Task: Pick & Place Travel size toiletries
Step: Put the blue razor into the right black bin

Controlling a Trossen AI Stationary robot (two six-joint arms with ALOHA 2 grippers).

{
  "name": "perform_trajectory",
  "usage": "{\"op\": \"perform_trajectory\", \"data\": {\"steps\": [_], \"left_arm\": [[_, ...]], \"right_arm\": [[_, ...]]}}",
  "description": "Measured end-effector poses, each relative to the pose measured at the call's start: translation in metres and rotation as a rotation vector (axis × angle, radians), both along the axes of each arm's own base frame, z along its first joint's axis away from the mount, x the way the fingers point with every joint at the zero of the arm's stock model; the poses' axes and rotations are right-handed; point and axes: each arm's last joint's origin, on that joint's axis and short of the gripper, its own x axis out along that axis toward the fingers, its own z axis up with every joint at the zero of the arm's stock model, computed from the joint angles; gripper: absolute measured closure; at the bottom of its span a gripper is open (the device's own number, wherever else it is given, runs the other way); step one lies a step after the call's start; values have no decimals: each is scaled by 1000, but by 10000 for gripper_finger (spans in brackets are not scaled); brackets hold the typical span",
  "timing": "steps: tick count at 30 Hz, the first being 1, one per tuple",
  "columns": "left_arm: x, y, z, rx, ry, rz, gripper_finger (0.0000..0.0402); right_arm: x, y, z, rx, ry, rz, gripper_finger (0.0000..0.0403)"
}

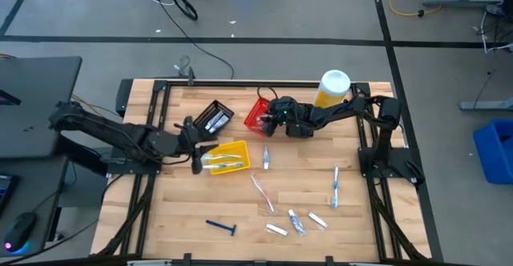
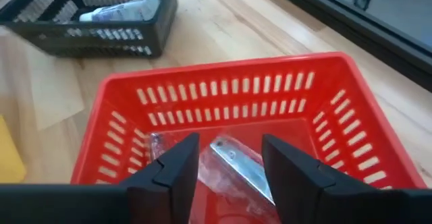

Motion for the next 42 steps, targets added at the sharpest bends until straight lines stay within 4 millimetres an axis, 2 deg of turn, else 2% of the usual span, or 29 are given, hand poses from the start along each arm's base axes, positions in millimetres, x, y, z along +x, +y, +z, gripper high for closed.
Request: {"op": "perform_trajectory", "data": {"steps": [4,9,13,18,23,34,42], "left_arm": [[6,-8,-11,-48,40,-45,297],[21,-27,-31,-73,132,-116,297],[30,-49,-49,-68,203,-207,297],[31,-81,-66,-81,261,-348,297],[35,-110,-88,-70,289,-446,297],[41,-154,-126,-132,265,-586,297],[35,-166,-154,-97,347,-586,297]], "right_arm": [[1,5,6,8,-16,64,217],[3,24,23,-32,-31,145,197],[1,45,40,-48,-23,211,188],[-2,72,55,-59,-10,260,193],[0,90,57,-86,-4,274,202],[0,105,57,-96,3,297,197],[1,107,58,-98,-4,305,205]]}}
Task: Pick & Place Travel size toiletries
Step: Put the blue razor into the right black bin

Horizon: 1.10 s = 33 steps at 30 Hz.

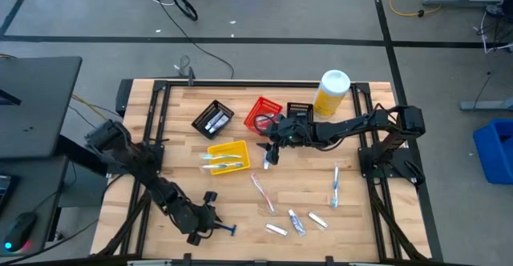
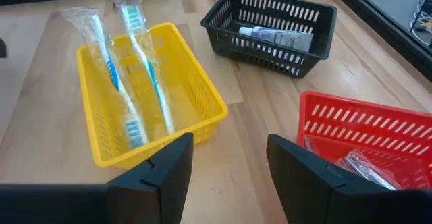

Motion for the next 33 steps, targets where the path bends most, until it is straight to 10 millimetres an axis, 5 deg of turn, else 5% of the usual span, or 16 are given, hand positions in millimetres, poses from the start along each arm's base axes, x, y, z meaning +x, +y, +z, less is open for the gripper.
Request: {"op": "perform_trajectory", "data": {"steps": [9,33], "left_arm": [[0,0,-18,28,60,13,297],[-2,0,-18,84,73,28,349]], "right_arm": [[0,1,0,12,-3,-6,208],[0,1,0,14,-3,-4,209]]}}
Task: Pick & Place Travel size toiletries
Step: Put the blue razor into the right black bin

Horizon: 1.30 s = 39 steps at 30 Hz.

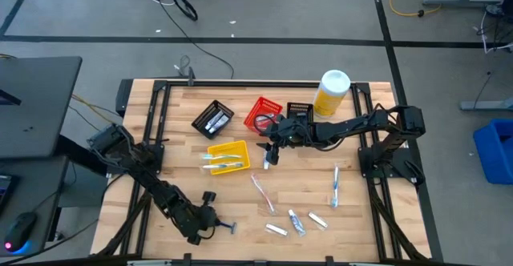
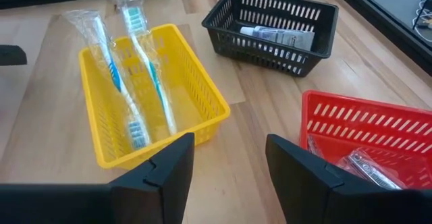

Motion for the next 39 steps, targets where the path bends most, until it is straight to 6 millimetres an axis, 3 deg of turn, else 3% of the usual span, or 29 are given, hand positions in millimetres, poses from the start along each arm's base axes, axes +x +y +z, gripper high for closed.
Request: {"op": "perform_trajectory", "data": {"steps": [7,15,21,25,28,32,39], "left_arm": [[9,6,3,64,-85,81,350],[47,31,19,191,-192,208,350],[77,60,42,180,-261,330,351],[87,83,66,183,-350,377,351],[92,99,88,181,-440,393,351],[95,118,110,165,-529,398,351],[104,144,128,94,-669,336,351]], "right_arm": [[1,11,1,44,-9,124,211],[-4,46,-1,-19,46,238,213],[-40,60,36,-207,143,212,213],[-73,58,65,-186,156,176,209],[-85,58,70,-165,84,170,208],[-89,60,52,-148,-56,220,209],[-86,54,31,-115,-457,160,206]]}}
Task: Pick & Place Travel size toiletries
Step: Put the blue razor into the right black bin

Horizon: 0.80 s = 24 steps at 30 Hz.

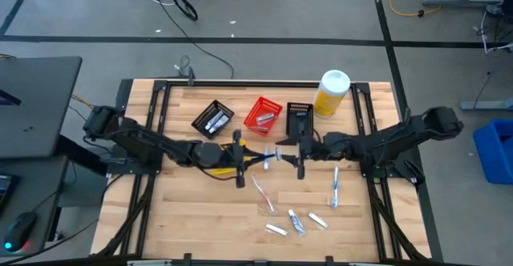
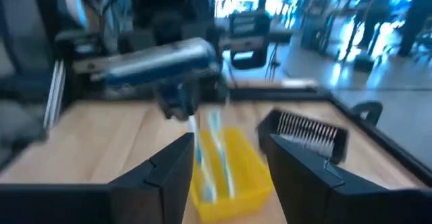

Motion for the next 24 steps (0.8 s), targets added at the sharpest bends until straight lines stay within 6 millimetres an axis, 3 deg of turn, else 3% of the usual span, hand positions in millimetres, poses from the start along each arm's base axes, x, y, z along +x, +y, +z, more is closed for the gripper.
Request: {"op": "perform_trajectory", "data": {"steps": [11,24], "left_arm": [[5,21,5,-23,-50,-32,351],[5,22,4,-20,-44,-30,351]], "right_arm": [[15,1,-2,27,-98,66,195],[19,1,7,7,-154,73,237]]}}
